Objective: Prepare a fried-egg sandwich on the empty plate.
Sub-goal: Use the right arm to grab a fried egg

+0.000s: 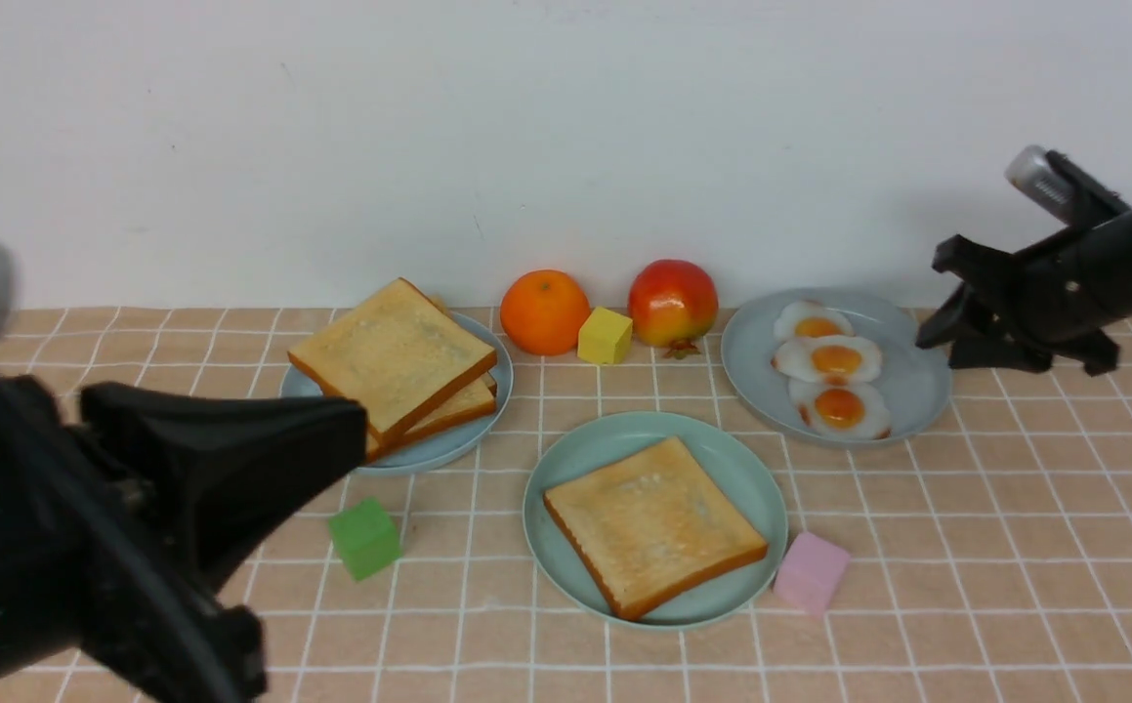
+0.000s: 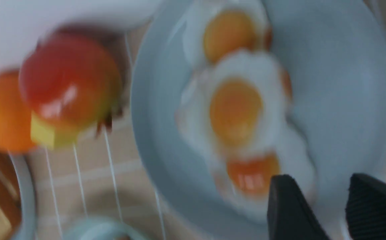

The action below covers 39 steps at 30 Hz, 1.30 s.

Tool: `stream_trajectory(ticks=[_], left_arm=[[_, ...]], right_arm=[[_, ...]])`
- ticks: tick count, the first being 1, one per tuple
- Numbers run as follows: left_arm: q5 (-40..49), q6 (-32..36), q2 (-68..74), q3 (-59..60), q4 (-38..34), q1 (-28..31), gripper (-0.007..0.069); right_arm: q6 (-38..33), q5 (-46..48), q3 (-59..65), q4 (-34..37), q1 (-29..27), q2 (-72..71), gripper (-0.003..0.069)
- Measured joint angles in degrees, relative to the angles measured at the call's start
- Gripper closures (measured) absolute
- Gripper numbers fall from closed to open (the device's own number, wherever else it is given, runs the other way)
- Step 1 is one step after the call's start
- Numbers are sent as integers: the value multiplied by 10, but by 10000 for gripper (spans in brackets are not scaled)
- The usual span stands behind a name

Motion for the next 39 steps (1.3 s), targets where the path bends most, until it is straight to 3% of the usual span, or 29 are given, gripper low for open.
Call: stream_trajectory(ticks=[10,31,36,39], left_arm=[[-10,-1,17,2,-4,0,638],[-25,-1,17,2,-4,0,638],[-26,-1,17,2,-4,0,638],[-27,-1,17,2,-4,0,638]], right_arm=[[-3,35,-149,24,-2,120,226],[-45,31,-161,125,-2,176,220],[-46,31,-165,135,-2,183,273],[-46,31,-165,134,-2,185,372]])
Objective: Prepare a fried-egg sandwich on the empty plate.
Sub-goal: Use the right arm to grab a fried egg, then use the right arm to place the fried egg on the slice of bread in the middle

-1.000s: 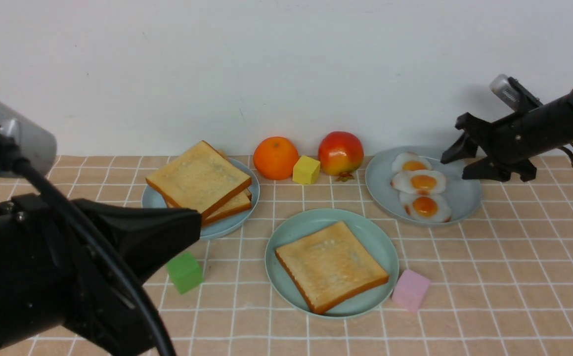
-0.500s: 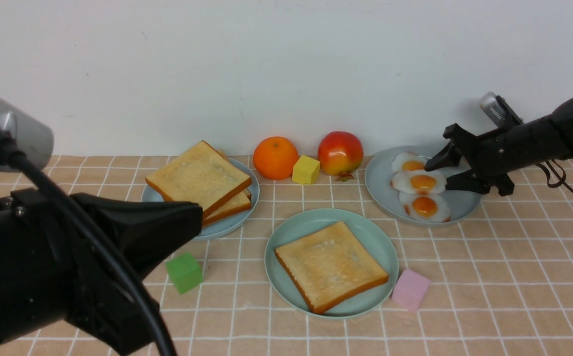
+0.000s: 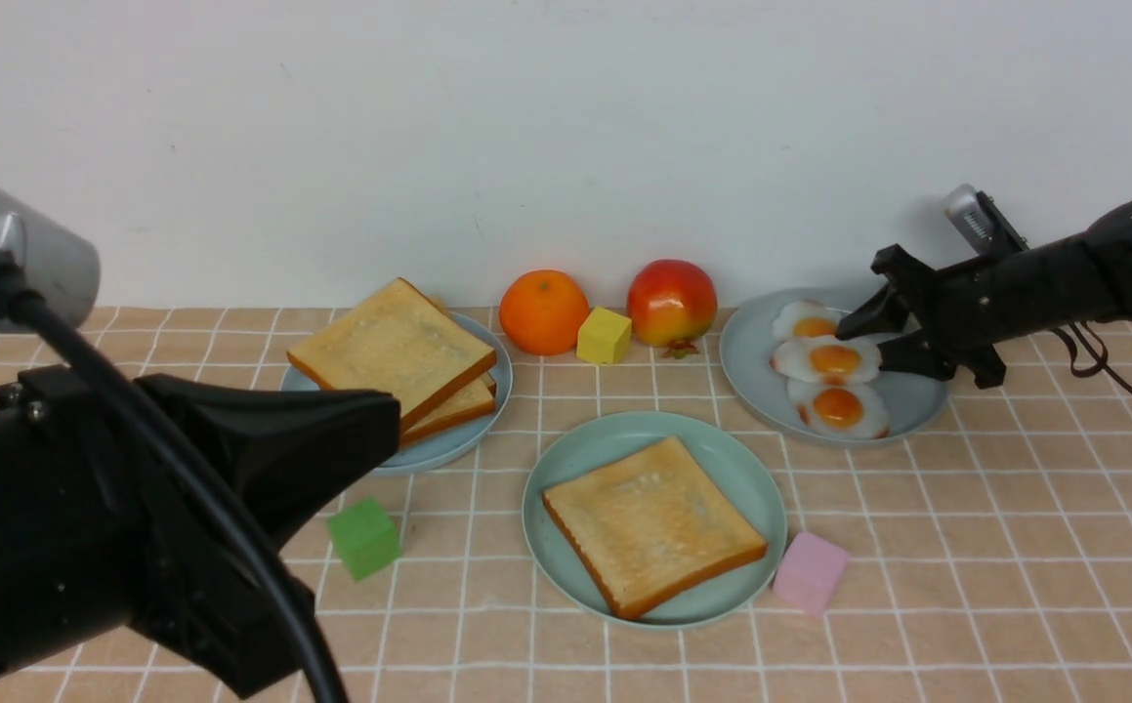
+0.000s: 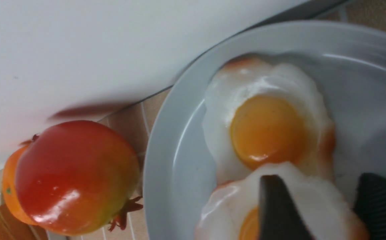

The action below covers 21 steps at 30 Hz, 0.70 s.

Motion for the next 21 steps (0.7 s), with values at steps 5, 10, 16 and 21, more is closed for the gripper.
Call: stream_trajectory(ticks=[5,10,16,21], left_arm=[[-5,0,0,0,0,0,638],[-6,0,0,0,0,0,638],[-6,0,0,0,7,0,636],[0,0,0,0,20,0,631]], right_arm=[[0,13,0,10,-1,-4,563],[-22,39,0,11,-1,-29,582],[-54,113,1,-5,-1,-108,582],[-73,193,48,-10,24,-214,582]])
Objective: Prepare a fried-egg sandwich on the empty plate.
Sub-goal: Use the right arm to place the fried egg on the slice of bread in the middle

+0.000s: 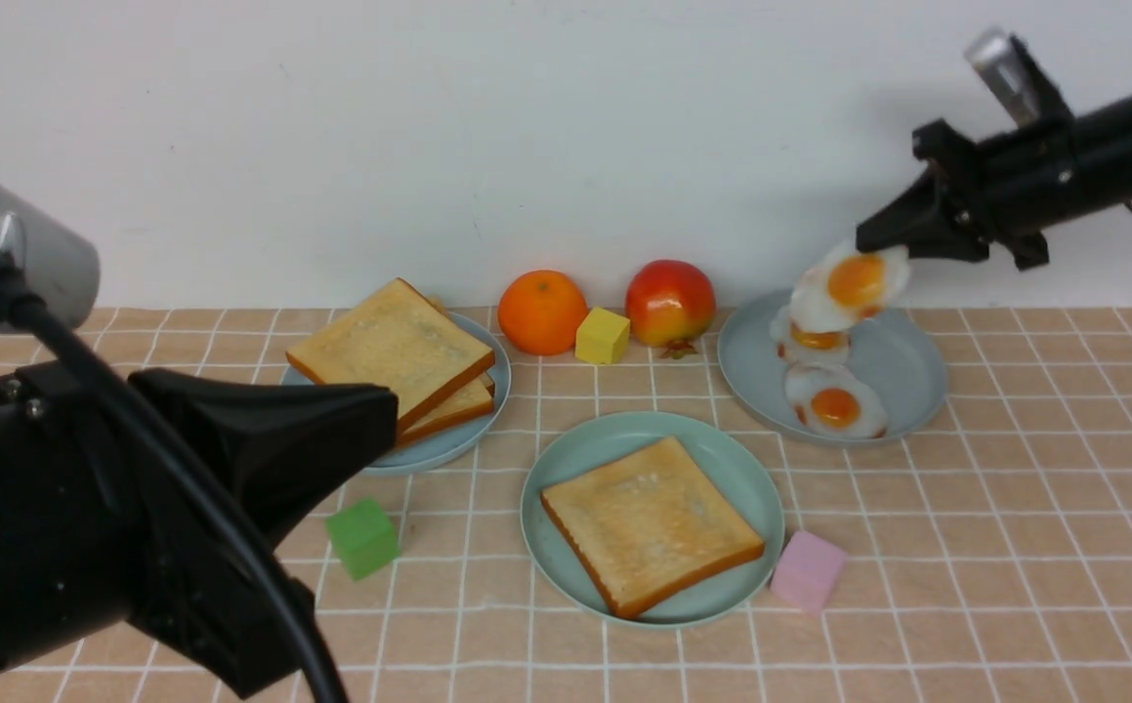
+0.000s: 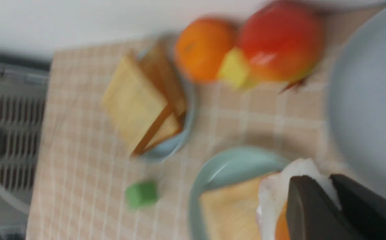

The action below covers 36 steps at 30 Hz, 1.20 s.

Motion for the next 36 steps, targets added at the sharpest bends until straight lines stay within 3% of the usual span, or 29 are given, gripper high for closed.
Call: stream_trajectory(ticks=[8,12,17,20,29,35,36], left_arm=[[20,0,0,0,14,0,627],[32,0,0,0,19,0,623],[34,0,0,0,21,0,618],[34,0,0,0,21,0,617],[34,0,0,0,21,0,607],[34,0,0,0,21,0,603],[34,0,0,0,21,0,602]], right_arm=[[-38,-87,207,19,126,-80,582],[-84,-176,273,81,182,-69,582],[-147,-217,278,185,192,-38,582],[-158,-226,278,205,192,-22,582],[-121,-231,278,169,192,-2,566],[-69,-242,278,105,192,-2,396],[-62,-243,278,81,192,-2,308]])
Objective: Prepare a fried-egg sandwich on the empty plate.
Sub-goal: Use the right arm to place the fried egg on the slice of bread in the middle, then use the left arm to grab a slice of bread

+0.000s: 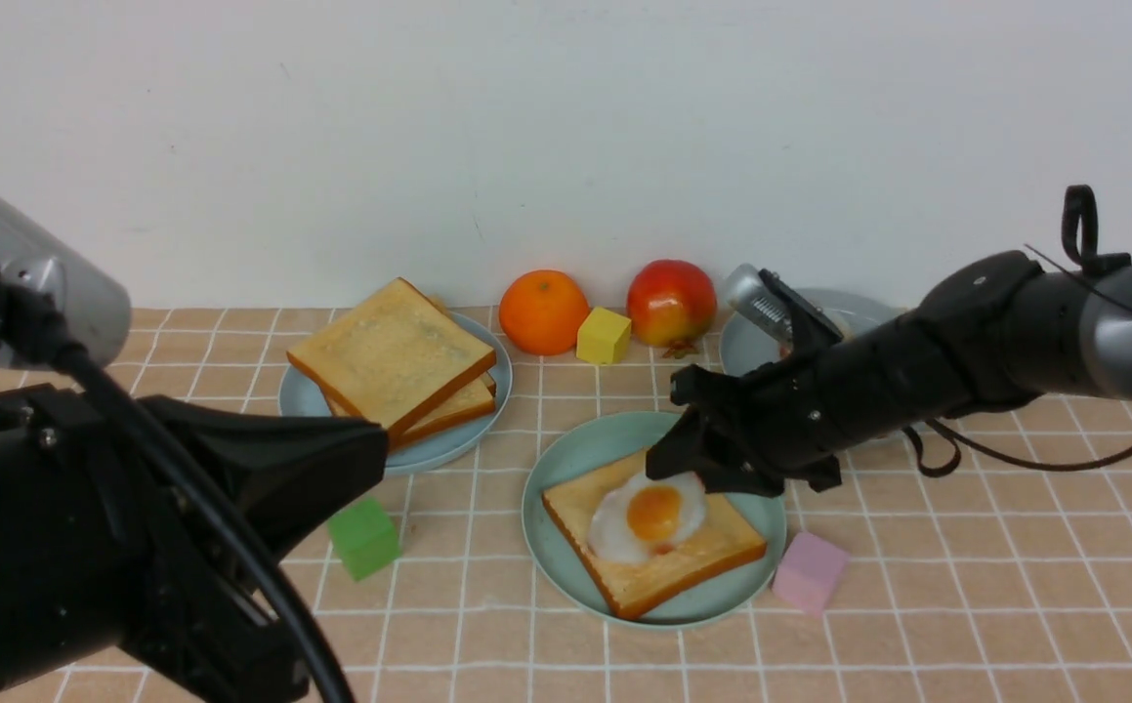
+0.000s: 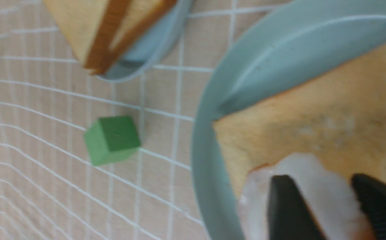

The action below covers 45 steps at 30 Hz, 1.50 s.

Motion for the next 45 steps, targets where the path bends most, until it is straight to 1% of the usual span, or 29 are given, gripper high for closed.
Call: stream_trajectory(ticks=[1,2,5,6,7,8,9,11,12,14,15,16,17,19,20,21,22,24,25,28,32,34,36,39,40,43,44,45], left_arm=[[0,0,0,0,0,0,601],[0,0,0,0,0,0,601],[5,-2,0,0,-2,0,601],[11,-4,0,0,-5,0,601],[14,-5,0,0,-8,0,601],[32,-14,8,0,-16,0,601],[34,-16,9,0,-16,0,601],[65,-44,39,0,-25,0,601],[70,-51,51,0,-25,0,601],[107,-67,115,-12,-26,0,601],[109,-67,121,-12,-26,0,601],[128,-68,167,-29,-25,0,608],[130,-68,172,-35,-25,0,609],[161,-69,250,-84,-8,0,638],[161,-69,256,-89,-8,0,638],[185,-69,299,-134,18,1,638],[198,-69,326,-162,32,5,638],[220,-69,376,-211,52,23,638],[222,-69,376,-217,53,26,638],[246,-60,466,-304,67,109,638],[246,-35,548,-382,82,179,638],[246,-15,592,-420,93,204,636],[247,0,618,-441,102,215,627],[247,33,681,-481,132,232,548],[247,36,684,-483,135,233,542],[217,41,715,-492,148,233,397],[217,41,716,-491,147,233,389],[205,42,725,-493,146,233,330]], right_arm=[[0,0,0,0,0,0,298],[0,1,0,-17,-2,-2,232],[0,7,0,-37,-18,-17,135],[0,14,-2,-48,-26,-29,118],[0,20,-2,-54,-30,-39,114],[1,39,-5,-78,-48,-75,112],[1,42,-5,-78,-50,-75,113],[6,84,-7,-129,-69,-147,155],[10,91,-7,-139,-71,-160,167],[39,142,-7,-216,-75,-247,283],[46,145,-7,-228,-75,-260,293],[67,164,-6,-274,-71,-313,379],[70,166,-6,-274,-71,-313,390],[96,176,11,-342,-57,-406,545],[97,176,13,-342,-56,-406,556],[104,182,28,-364,-48,-451,627],[106,185,39,-375,-42,-481,657],[106,189,58,-381,-36,-519,670],[106,189,60,-382,-36,-528,670],[107,194,95,-390,-34,-601,663],[107,185,120,-392,-34,-658,654],[107,176,127,-392,-34,-680,652],[107,171,129,-393,-34,-691,652],[107,167,131,-394,-34,-706,650],[107,167,131,-394,-34,-705,650],[107,166,131,-394,-34,-706,646],[107,166,131,-394,-34,-706,645],[107,166,132,-395,-34,-706,644]])
